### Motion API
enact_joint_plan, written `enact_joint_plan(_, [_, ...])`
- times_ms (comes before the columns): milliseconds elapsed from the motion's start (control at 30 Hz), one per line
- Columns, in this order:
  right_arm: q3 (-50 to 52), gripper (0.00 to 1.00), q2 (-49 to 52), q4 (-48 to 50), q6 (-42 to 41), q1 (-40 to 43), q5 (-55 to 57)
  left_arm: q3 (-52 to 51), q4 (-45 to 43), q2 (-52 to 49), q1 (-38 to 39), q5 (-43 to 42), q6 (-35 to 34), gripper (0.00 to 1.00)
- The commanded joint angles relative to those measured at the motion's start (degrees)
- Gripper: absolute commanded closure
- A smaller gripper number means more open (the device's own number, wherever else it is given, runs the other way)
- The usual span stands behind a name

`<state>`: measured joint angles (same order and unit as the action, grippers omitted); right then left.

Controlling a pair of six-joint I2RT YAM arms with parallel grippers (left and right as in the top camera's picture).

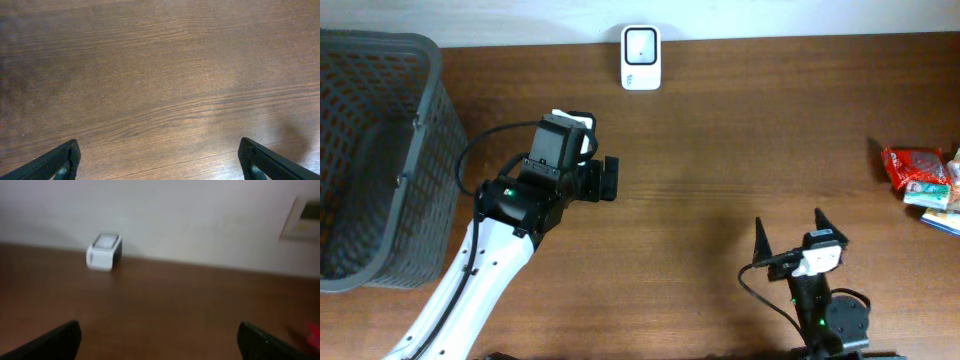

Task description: Scan the item barcode

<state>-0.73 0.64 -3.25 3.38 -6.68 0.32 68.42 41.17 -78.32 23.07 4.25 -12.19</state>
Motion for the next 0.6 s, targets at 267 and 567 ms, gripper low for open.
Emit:
enact_joint_plan(267, [0.4,0.01,-0.5,-1.5,-4.5,0.3,-0.5,0.2,0.1,0.2,0.0,-0.4,-0.1,0.01])
enact_joint_plan(567, [0.4,0.02,-0.5,-1.4,-4.5,0.3,-0.5,0.2,0.1,0.2,0.0,-0.4,-0.1,0.01])
